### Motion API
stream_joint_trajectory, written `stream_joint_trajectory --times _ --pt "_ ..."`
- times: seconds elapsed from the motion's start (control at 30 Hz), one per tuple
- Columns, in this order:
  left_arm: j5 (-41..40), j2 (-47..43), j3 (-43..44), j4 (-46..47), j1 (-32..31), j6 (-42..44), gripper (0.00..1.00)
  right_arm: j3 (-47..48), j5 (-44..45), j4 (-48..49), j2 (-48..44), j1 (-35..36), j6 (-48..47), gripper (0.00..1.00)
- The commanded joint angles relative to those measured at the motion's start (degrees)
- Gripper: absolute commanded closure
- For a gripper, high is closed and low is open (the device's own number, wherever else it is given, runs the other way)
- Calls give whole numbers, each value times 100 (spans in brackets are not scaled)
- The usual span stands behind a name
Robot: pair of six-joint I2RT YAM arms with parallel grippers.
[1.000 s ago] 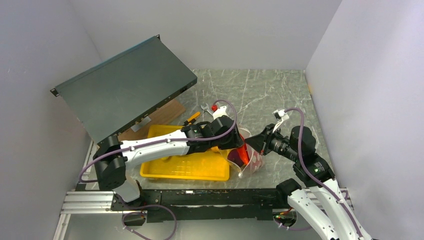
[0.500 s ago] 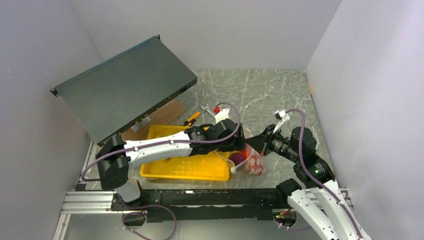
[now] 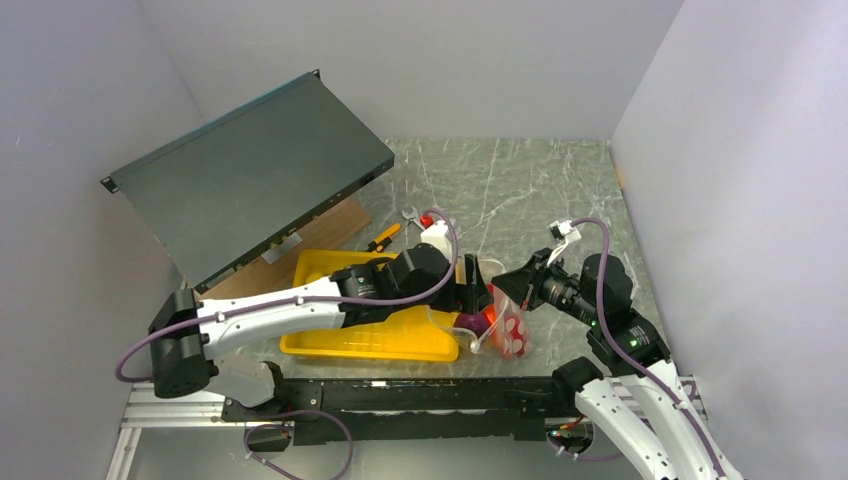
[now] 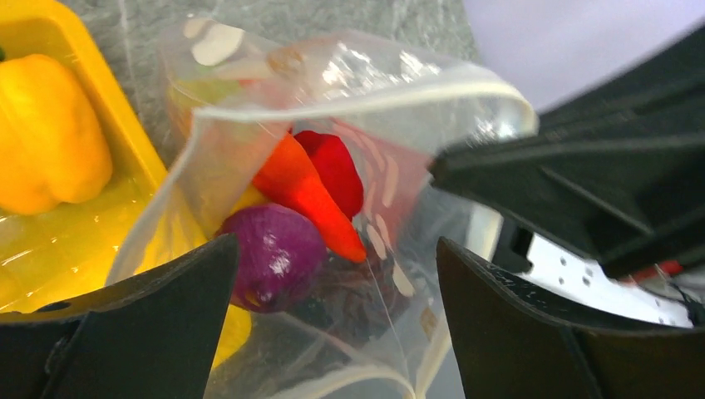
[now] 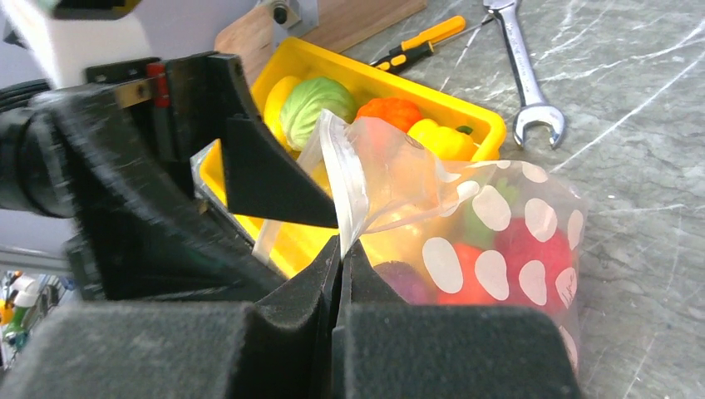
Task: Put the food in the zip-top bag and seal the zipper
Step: Place the fake vegetable in the zipper food storage bag, then pick up the fake fruit from the bin.
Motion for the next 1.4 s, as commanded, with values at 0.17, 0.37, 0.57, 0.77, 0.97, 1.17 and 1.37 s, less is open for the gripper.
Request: stream_joint_trajectory --times 0.17,0.37,0.57,0.77,0.97,1.17,1.37 --pt "487 -1166 -530 752 -140 902 0 134 474 -59 -14 27 -170 100" --pt "-233 -2275 -1087 588 -215 1222 0 165 1057 -224 -173 20 -126 100" --pt "-1508 -3097 -1478 -673 -215 1015 0 215 1662 -374 -325 25 10 100" --pt "-2530 -2797 -1322 -2616 -215 448 0 265 2195 -423 -599 21 111 100" --pt "-2677 -2165 -1257 -2973 -182 -171 0 180 2608 -459 -733 21 235 100" --pt "-3044 -1189 -934 -4010 -5 -1298 0 202 2518 -478 -659 26 244 100" --pt "-3805 -507 -818 -6016 93 -3411 1 226 2479 -497 -655 23 180 100"
